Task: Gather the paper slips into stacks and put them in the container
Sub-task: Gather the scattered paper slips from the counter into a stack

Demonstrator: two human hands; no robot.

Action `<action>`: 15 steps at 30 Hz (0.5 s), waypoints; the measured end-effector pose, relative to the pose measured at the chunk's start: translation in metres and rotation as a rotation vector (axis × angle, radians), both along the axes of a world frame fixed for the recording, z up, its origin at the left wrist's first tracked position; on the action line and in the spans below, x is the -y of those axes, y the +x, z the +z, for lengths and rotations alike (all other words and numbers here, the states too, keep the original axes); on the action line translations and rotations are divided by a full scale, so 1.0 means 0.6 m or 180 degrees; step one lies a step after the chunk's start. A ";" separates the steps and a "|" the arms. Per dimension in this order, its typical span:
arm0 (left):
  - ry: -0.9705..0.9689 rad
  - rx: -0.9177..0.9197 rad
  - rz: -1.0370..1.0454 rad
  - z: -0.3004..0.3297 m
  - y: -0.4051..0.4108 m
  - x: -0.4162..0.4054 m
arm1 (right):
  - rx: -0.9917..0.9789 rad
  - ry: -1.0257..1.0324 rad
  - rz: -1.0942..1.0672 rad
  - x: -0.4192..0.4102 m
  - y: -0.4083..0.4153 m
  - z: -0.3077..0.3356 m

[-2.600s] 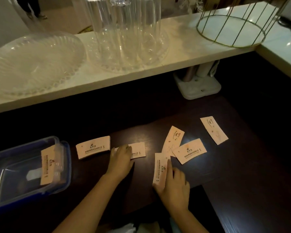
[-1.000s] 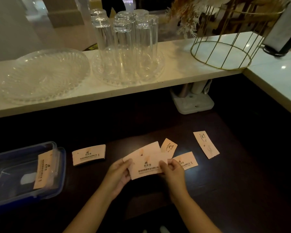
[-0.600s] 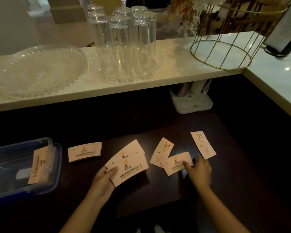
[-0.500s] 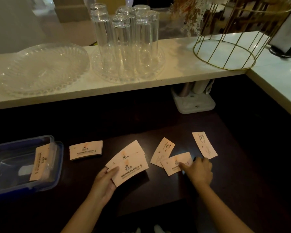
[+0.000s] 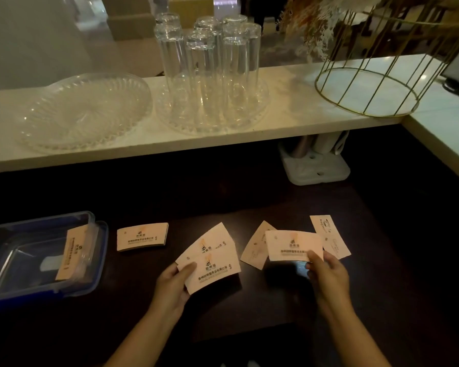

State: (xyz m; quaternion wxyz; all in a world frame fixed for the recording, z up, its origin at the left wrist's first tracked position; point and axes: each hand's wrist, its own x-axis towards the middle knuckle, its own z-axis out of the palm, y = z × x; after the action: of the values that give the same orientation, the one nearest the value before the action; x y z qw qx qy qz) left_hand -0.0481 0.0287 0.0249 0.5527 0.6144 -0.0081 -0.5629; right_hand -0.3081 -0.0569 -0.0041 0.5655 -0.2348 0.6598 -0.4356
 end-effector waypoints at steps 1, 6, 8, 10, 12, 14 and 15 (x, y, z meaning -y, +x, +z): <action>-0.0034 -0.0013 -0.0023 0.002 -0.005 0.004 | 0.0100 -0.0086 0.0167 -0.009 0.009 0.013; -0.0323 -0.0032 -0.0343 0.007 -0.040 0.021 | -0.0041 -0.0108 0.0876 -0.051 0.095 0.029; -0.0415 0.0088 -0.0493 0.007 -0.051 0.024 | -0.0090 -0.0131 0.0827 -0.062 0.112 0.023; -0.0426 0.0221 -0.0515 0.004 -0.054 0.024 | -0.0321 -0.0104 0.0938 -0.064 0.108 0.016; -0.0374 0.0261 -0.0416 0.000 -0.053 0.024 | -0.0618 -0.0100 0.1046 -0.056 0.088 0.006; -0.0264 0.0245 -0.0279 -0.004 -0.048 0.022 | -0.1086 -0.0280 0.0823 -0.032 0.046 -0.004; -0.0218 0.0253 -0.0226 -0.007 -0.046 0.020 | -0.1536 -0.0377 0.0669 -0.015 0.017 -0.009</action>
State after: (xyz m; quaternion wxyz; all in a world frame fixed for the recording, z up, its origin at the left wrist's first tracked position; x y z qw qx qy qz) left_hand -0.0758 0.0167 0.0208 0.5523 0.6163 -0.0712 -0.5568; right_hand -0.2976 -0.0479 -0.0096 0.4193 -0.4317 0.7208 -0.3437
